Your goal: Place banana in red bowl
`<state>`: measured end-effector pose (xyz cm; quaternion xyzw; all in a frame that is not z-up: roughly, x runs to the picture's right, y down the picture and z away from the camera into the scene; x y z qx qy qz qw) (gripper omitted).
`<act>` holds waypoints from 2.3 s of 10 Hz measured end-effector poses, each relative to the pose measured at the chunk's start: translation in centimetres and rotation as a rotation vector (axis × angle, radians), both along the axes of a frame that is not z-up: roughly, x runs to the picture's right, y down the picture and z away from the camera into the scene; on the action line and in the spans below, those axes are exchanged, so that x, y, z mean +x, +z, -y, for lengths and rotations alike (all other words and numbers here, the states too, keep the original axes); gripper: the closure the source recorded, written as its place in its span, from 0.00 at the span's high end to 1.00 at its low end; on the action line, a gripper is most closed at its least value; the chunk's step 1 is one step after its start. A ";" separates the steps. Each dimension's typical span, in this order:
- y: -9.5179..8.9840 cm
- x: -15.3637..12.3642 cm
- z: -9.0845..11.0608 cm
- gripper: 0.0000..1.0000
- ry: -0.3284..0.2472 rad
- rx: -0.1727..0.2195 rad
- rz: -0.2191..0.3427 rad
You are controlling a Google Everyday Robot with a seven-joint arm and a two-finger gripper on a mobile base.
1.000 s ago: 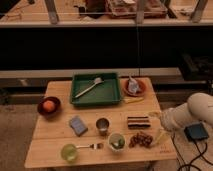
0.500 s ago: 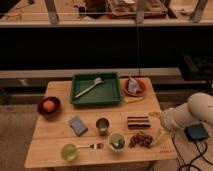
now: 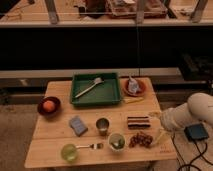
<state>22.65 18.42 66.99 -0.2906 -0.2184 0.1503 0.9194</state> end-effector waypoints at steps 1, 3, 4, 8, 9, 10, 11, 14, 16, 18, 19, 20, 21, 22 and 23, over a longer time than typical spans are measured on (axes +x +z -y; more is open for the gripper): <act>0.0 0.0 0.0 0.80 0.000 0.000 0.000; 0.0 0.0 0.0 0.80 0.000 0.000 0.000; 0.0 0.0 0.0 0.80 0.000 0.000 0.000; 0.0 0.0 0.0 0.80 0.000 0.000 0.000; 0.1 0.1 0.1 0.80 0.002 0.002 -0.002; 0.5 0.3 0.5 0.80 0.007 0.012 -0.010; 1.3 0.2 1.3 0.80 0.010 0.018 -0.014; 5.7 -0.2 5.5 0.80 0.019 0.019 -0.025; 9.3 -0.4 9.1 0.80 0.032 0.017 -0.037; 12.8 0.1 12.0 0.80 0.060 0.004 -0.053; 14.1 0.3 13.1 0.80 0.072 -0.003 -0.060; 15.2 0.5 13.8 0.80 0.079 -0.011 -0.066; 15.6 0.5 14.2 0.80 0.083 -0.012 -0.070; 15.6 0.5 14.1 0.80 0.080 -0.012 -0.072; 15.5 0.6 13.8 0.80 0.079 -0.010 -0.087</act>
